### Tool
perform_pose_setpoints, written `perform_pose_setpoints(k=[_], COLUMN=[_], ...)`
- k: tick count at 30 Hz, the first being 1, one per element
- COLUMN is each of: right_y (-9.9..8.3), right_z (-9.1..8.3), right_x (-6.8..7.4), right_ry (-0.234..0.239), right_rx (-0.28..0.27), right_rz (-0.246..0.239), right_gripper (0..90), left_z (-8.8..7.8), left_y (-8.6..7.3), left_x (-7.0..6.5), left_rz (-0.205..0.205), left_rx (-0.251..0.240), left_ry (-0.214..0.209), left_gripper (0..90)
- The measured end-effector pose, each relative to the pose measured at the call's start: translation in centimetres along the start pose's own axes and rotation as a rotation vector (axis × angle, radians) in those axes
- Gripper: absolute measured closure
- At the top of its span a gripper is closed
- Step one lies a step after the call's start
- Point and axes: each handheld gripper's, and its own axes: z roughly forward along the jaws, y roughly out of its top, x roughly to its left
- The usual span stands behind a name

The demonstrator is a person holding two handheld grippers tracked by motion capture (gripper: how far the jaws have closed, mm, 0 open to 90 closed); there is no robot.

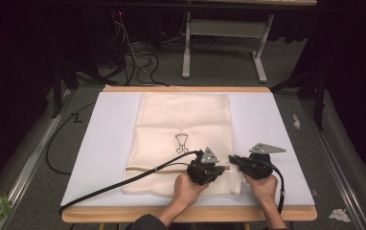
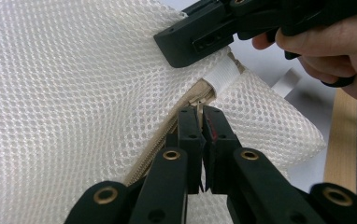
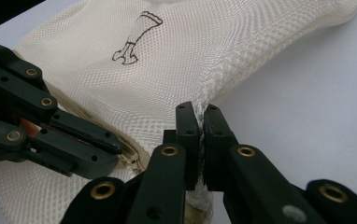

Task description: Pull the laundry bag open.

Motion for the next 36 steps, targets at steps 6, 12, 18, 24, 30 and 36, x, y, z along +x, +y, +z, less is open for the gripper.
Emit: perform_pose_setpoints(k=[6,12,18,24,30,36], right_y=[0.0,0.0,0.2,0.2,0.3,0.3], right_z=[0.0,0.0,0.0,0.0,0.0,0.1], right_x=[-0.1,-0.2,-0.2,-0.3,-0.2,-0.3], right_ry=[-0.004,-0.007,-0.014,-0.024,-0.025,-0.024], right_rx=[0.004,0.005,0.008,0.011,0.018,0.019], right_rz=[0.003,0.010,0.012,0.014,0.015,0.010], right_gripper=[88.7,88.7,88.7,88.7,88.6,88.7], left_z=[-0.5,-1.1,-1.3,-2.0,-2.4,-2.6], left_y=[-0.3,-0.6,-0.6,-1.0,-1.0,-0.9], left_x=[0.3,0.7,0.7,1.2,1.3,1.6], left_rz=[-0.008,-0.009,-0.011,-0.014,-0.019,-0.017], left_rx=[0.001,0.001,-0.007,-0.008,-0.009,-0.012], left_ry=[0.014,0.024,0.025,0.040,0.036,0.035], left_gripper=[87.1,87.1,87.1,87.1,87.1,87.0])
